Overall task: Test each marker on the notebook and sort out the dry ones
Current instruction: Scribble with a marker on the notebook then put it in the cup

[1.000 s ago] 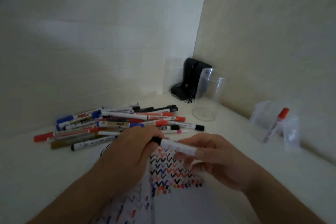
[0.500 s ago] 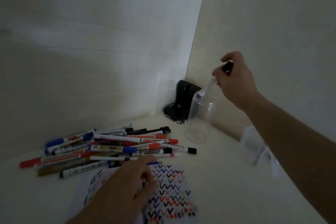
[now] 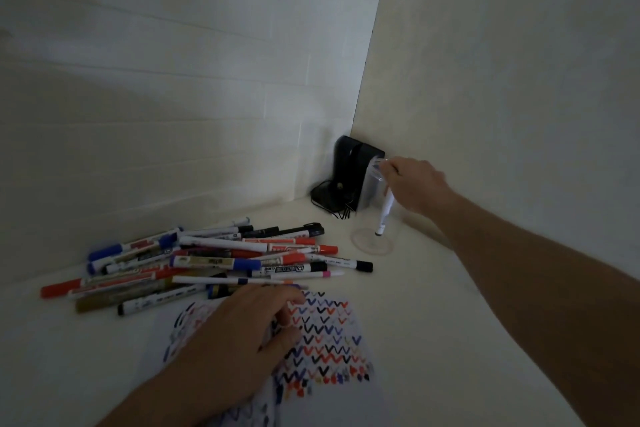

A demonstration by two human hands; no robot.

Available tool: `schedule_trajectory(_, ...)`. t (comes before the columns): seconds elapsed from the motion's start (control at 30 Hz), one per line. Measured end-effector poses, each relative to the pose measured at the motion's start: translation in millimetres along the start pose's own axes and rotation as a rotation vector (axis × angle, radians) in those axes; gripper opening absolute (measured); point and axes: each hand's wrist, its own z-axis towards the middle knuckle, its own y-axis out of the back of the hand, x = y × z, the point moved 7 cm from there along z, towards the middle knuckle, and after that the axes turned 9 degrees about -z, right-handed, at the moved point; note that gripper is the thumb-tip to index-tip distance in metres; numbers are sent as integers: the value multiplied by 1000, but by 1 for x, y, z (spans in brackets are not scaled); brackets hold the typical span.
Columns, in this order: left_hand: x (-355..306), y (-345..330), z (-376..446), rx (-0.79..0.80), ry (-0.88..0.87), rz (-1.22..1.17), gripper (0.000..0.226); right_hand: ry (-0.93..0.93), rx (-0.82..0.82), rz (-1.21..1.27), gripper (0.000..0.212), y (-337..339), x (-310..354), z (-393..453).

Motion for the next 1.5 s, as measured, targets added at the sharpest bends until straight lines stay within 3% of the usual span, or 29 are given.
schedule_trajectory(0.13, 4, 0, -1, -17, 27, -23, 32, 25, 32, 22, 60, 6, 0, -3)
schedule_trajectory(0.3, 5, 2, -1, -33, 29, -22, 32, 157, -499, 78, 29, 50, 17, -43)
schedule_trajectory(0.37, 5, 2, -1, -36, 31, -21, 30, 282, -364, 112, 25, 23, 39, -76)
schedule_trajectory(0.43, 4, 0, -1, -28, 27, -13, 30, 339, -37, 86, 32, -36, 55, -101)
schedule_trajectory(0.5, 5, -1, -1, -21, 27, -10, 30, 287, 173, 54, 39, -86, 54, -116)
schedule_trajectory(0.7, 7, -1, -2, -14, 35, -15, 31, 176, 137, 39, 38, -105, 44, -109)
schedule_trajectory(0.93, 9, 0, -1, -13, 35, -22, 28, 152, 49, -217, 32, -47, 2, -109)
schedule_trajectory(0.97, 8, 0, -1, -14, 33, -21, 25, 145, 42, -136, 32, -38, 4, -114)
schedule_trajectory(1.03, 7, 1, -1, -20, 35, -32, 22, 134, 125, 308, 27, -27, 24, -132)
schedule_trajectory(1.13, 5, 6, 1, -36, 45, -63, 34, 148, 548, 1208, 13, -37, 87, -173)
schedule_trajectory(1.2, -1, 7, -1, -22, 14, -64, 48, 133, 638, 1551, 13, -50, 114, -190)
schedule_trajectory(1.3, -12, 4, -4, -9, -40, -55, 34, 114, 519, 1727, 22, -75, 125, -197)
schedule_trajectory(1.4, -14, 2, -4, -49, -68, -20, 14, 157, 415, 1629, 30, -79, 125, -199)
schedule_trajectory(1.5, -18, -2, -7, -11, -56, -30, 8, 161, 438, 1581, 29, -76, 123, -203)
